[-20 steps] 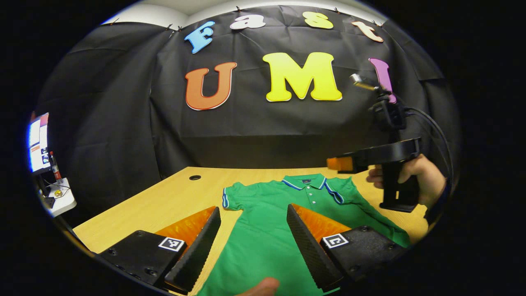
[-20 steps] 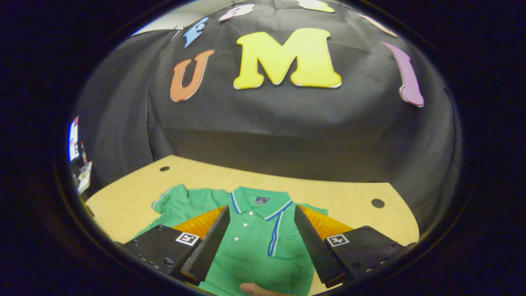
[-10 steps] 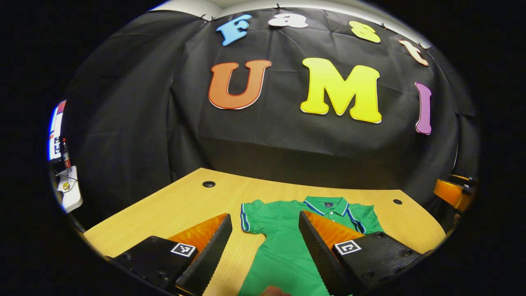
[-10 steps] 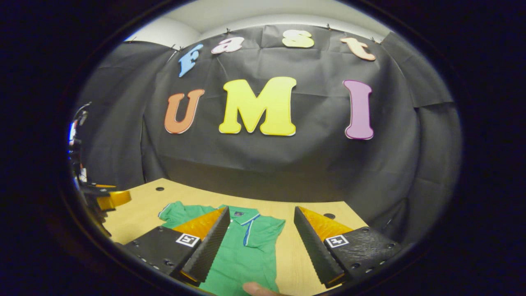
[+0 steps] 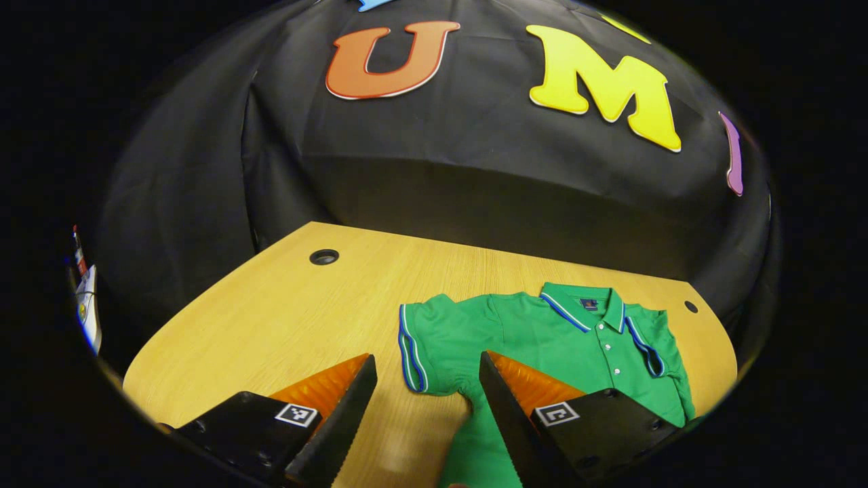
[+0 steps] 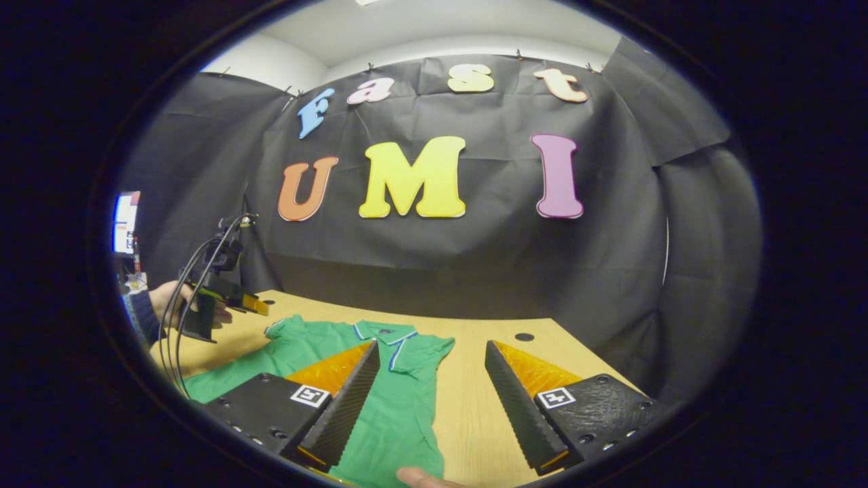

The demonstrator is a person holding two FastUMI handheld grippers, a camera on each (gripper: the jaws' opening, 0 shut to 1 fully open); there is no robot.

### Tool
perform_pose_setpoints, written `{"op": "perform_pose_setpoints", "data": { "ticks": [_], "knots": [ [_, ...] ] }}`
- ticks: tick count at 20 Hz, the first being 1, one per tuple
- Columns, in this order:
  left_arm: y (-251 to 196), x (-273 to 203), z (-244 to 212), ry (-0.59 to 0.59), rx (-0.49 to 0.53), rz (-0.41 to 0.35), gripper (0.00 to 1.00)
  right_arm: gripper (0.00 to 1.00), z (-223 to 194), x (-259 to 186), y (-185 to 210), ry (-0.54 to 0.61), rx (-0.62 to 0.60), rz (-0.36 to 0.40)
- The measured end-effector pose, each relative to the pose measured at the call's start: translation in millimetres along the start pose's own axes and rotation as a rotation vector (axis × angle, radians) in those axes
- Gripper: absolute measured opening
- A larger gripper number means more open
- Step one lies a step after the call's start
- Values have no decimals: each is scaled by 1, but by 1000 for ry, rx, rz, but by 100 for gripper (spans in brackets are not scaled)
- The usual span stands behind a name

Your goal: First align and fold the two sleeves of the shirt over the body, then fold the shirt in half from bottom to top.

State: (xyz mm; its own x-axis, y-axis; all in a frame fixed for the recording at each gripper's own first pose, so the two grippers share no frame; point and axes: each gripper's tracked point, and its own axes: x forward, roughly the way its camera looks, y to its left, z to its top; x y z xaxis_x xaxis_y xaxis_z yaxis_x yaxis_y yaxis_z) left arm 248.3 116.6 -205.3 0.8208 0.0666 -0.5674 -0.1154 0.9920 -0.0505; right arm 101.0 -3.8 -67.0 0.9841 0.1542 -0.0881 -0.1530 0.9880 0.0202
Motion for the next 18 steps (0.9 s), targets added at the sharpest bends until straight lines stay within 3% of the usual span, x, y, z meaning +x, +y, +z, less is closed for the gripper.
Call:
{"op": "perform_pose_setpoints", "data": {
  "ticks": [4, 6, 10, 12, 14, 17, 18],
  "knots": [
    [-13, 30, -4, 38, 18, -24, 97, 95, -11, 8, -5, 17, -3, 36],
    [-3, 40, -10, 67, -3, 32, 94, 95, -18, 11, -9, 20, -5, 40],
    [5, 53, -18, 94, -51, 56, 91, 96, -28, 18, -13, 24, -16, 36],
    [4, 61, -29, 143, -99, 50, 82, 97, -36, 22, -10, 36, -8, 51],
    [12, 68, -29, 132, -115, 72, 66, 97, -43, 25, -11, 53, -8, 52],
    [13, 70, -26, 130, -145, 70, 25, 95, -48, 28, -15, 61, -9, 45],
    [15, 71, -26, 130, -137, 79, 19, 95, -49, 29, -17, 63, -4, 43]
  ]
}}
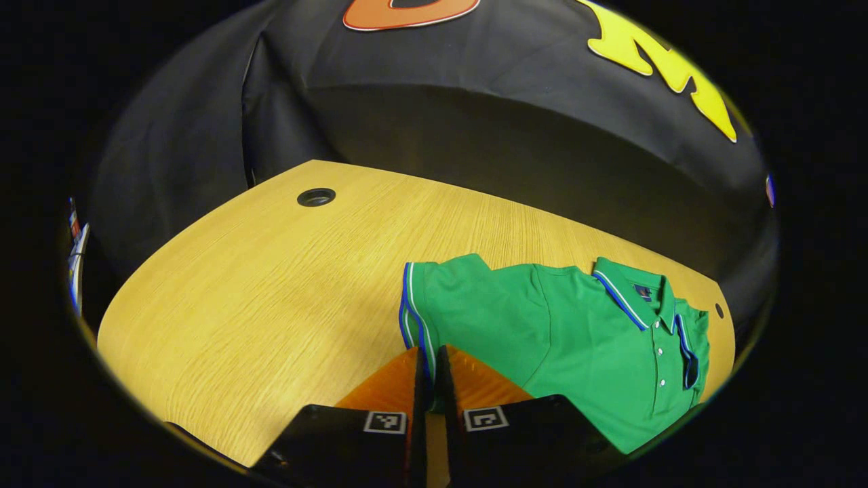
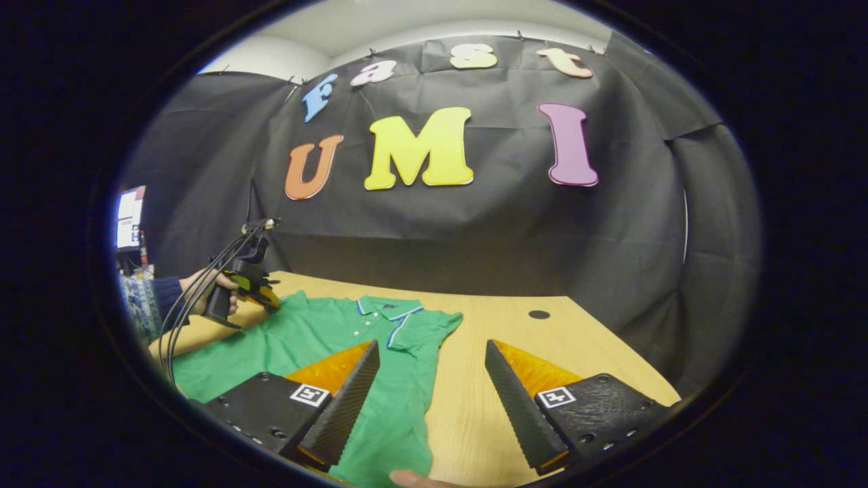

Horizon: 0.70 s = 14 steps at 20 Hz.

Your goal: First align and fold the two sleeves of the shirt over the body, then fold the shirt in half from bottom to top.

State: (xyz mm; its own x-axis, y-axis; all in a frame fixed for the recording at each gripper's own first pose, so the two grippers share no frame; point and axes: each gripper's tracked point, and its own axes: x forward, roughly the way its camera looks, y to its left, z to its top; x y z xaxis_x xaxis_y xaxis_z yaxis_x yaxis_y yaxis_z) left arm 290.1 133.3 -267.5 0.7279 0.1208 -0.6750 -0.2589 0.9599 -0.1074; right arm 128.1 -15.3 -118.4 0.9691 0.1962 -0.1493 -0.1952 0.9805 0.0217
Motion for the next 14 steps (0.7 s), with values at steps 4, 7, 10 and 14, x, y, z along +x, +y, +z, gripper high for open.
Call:
{"op": "perform_pose_setpoints", "data": {
  "ticks": [4, 7, 10, 14],
  "knots": [
    [-16, -12, 19, -35, 89, 19, 11, 96, -5, 3, -6, 12, 33, -3],
    [-41, -21, 28, -55, 151, 10, 10, 95, -10, 5, -9, 22, 44, -9],
    [-72, -27, 26, -48, 202, -8, 10, 96, -8, 6, -11, 21, 52, -9],
    [-115, -39, 11, -14, 274, 10, 12, 95, -7, 6, -15, 12, 53, -16]
  ]
}}
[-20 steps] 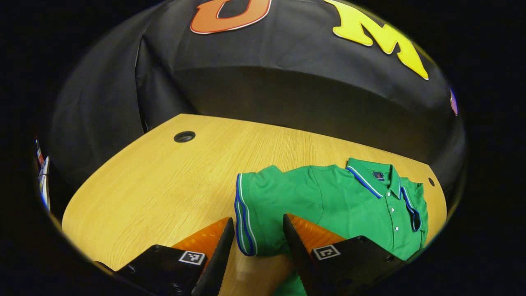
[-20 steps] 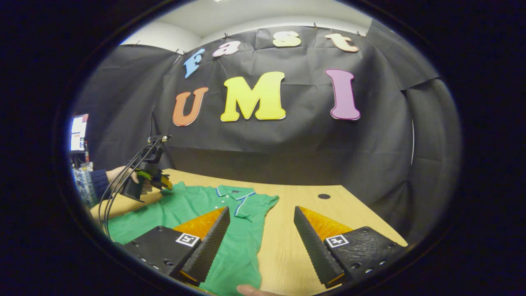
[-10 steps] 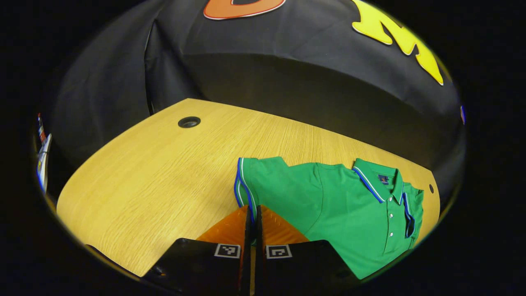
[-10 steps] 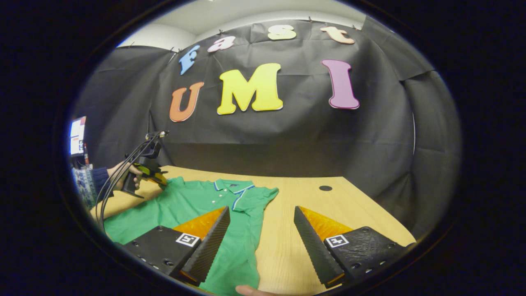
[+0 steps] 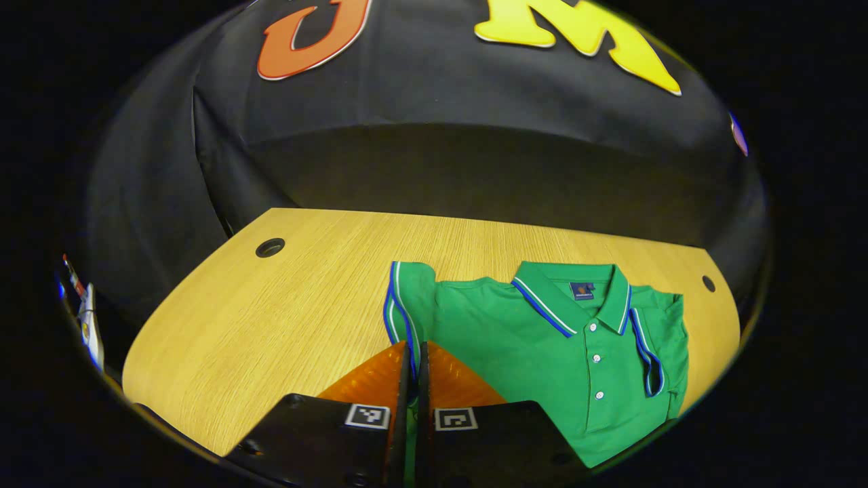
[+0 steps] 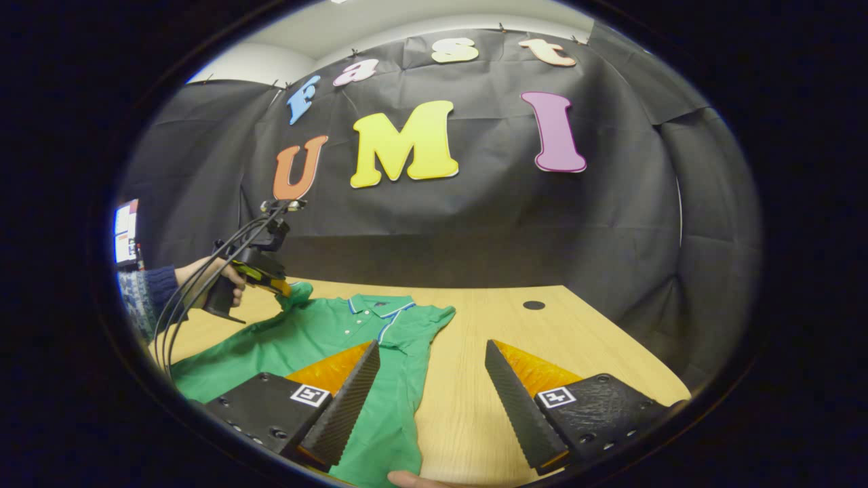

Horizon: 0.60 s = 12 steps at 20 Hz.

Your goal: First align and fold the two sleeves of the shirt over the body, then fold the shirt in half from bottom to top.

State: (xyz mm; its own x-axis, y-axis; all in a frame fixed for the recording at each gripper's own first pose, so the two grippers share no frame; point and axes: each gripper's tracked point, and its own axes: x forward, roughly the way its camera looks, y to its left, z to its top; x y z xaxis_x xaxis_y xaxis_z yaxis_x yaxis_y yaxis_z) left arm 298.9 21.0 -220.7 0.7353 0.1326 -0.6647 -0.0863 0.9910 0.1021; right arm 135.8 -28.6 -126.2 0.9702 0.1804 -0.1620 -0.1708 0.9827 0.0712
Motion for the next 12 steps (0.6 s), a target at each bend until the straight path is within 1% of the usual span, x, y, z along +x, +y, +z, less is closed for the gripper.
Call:
{"op": "perform_pose_setpoints", "data": {
  "ticks": [1, 2, 3, 5, 7, 10, 11, 12],
  "knots": [
    [-27, -10, 2, -1, -30, -78, 18, 95, -1, -1, -1, -1, 2, -1],
    [-55, -26, 7, -16, -52, -142, 26, 95, 2, -2, -2, -3, 2, -3],
    [-67, -37, 17, -54, -40, -171, 33, 95, 2, -3, -3, -5, 0, -6],
    [-70, -64, 35, -139, 7, -158, 82, 96, 5, -5, -3, -10, -10, -12],
    [-75, -90, 46, -178, 14, -173, 100, 96, 11, -9, -2, -19, -17, -16],
    [-73, -132, 48, -219, 2, -187, 100, 96, 23, -22, 5, -23, -2, -2],
    [-68, -145, 50, -242, 4, -185, 100, 96, 30, -28, 7, -31, -8, -1],
    [-59, -157, 49, -260, 10, -166, 100, 96, 39, -35, 6, -44, -21, -14]
  ]
}}
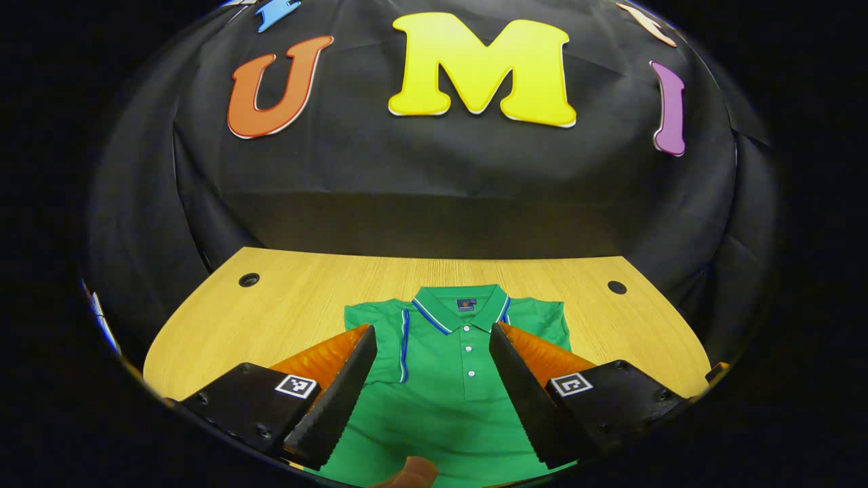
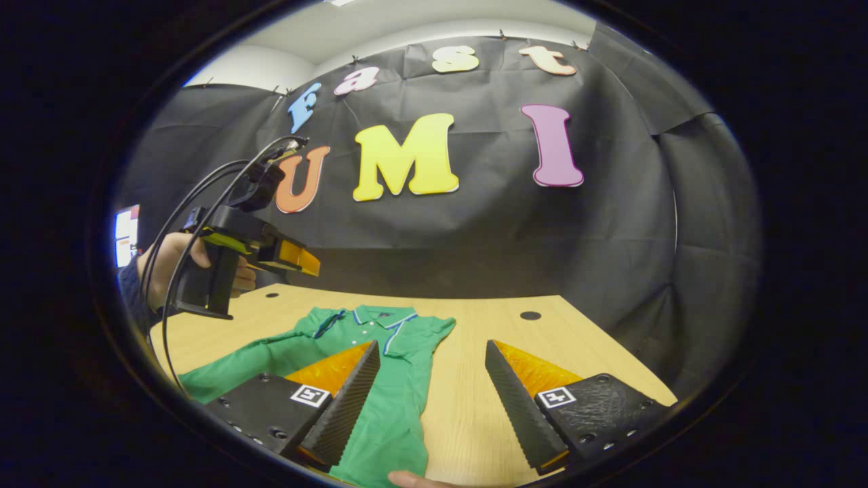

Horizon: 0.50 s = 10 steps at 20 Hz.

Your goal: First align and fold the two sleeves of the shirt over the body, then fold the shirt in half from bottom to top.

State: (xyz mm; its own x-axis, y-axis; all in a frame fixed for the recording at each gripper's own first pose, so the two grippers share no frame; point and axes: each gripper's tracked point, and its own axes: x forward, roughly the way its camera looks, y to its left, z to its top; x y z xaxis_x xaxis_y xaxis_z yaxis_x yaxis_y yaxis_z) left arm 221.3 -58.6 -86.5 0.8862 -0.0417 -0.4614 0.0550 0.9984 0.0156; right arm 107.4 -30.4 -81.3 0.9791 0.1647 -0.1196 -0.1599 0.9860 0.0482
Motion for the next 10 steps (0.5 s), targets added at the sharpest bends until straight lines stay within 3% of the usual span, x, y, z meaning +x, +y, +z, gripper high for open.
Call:
{"op": "perform_pose_setpoints", "data": {
  "ticks": [3, 6, 10],
  "knots": [
    [14, -44, -6, -34, -12, 1, 100, 94, 31, -25, -4, -46, -13, -63],
    [33, -87, -22, -83, -10, 5, 100, 95, 58, -58, 16, -85, 11, -28],
    [66, -129, -69, -114, 18, 35, 100, 95, 57, -93, 23, -88, -65, -73]
  ]
}}
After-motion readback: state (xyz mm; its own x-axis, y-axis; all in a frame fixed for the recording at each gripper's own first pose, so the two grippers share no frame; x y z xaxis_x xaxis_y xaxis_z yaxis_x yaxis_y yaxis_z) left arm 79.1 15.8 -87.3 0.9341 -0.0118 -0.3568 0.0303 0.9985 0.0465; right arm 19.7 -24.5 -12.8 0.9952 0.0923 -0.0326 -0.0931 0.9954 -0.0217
